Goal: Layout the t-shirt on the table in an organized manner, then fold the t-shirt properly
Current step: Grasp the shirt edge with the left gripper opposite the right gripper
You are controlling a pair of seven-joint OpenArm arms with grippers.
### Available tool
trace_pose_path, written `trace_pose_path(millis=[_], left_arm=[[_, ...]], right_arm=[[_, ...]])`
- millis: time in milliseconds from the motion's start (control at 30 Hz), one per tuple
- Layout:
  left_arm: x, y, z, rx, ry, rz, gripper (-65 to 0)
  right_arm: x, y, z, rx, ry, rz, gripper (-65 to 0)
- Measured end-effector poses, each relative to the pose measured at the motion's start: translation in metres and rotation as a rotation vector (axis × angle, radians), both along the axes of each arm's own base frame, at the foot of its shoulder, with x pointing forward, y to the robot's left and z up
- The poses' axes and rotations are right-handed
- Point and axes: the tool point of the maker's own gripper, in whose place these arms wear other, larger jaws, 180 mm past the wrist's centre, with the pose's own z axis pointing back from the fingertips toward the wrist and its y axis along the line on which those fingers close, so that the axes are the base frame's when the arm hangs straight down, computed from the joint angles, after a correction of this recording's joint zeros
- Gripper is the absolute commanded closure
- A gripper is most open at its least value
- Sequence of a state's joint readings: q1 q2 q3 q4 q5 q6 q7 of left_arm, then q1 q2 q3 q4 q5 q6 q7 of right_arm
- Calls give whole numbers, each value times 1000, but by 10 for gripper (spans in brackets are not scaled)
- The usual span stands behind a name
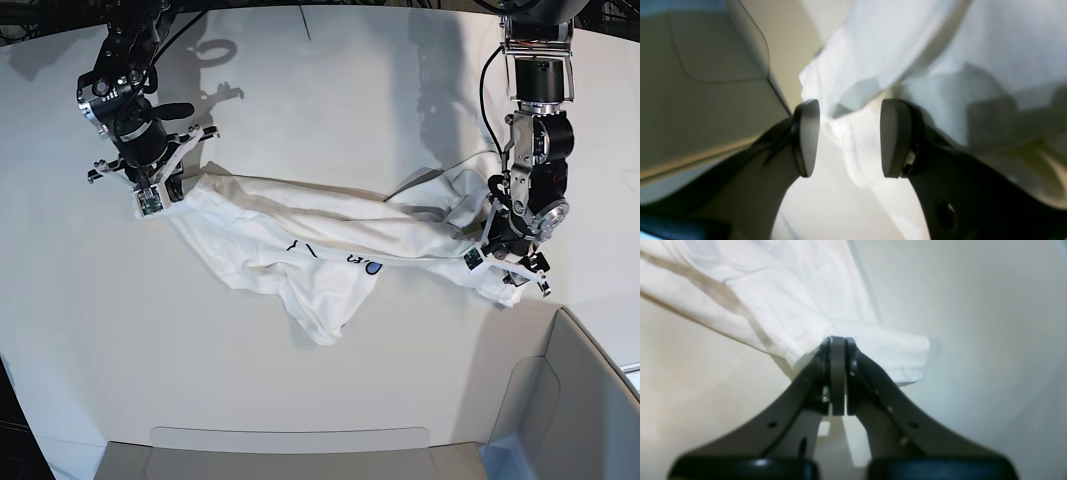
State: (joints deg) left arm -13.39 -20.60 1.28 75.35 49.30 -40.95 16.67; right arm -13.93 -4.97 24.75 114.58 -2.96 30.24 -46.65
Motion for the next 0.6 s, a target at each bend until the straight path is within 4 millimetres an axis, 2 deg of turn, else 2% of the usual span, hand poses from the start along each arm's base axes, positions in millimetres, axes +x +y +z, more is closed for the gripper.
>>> trace_pose_path(millis=[200, 400, 467, 600], left_arm=[[3, -16, -2, -31, -5, -14, -299], [3, -17, -2, -34, -5, -14, -293], [4, -25, -4, -54, -11, -14, -249], [12, -37, -6, -97, -5, -22, -91]], right_arm=[[1, 0, 1, 0, -3, 0, 0], [1, 0, 1, 0, -2, -1, 0], [0, 0, 0, 0, -1, -1, 0], [0, 0, 0, -1, 0, -1, 0]])
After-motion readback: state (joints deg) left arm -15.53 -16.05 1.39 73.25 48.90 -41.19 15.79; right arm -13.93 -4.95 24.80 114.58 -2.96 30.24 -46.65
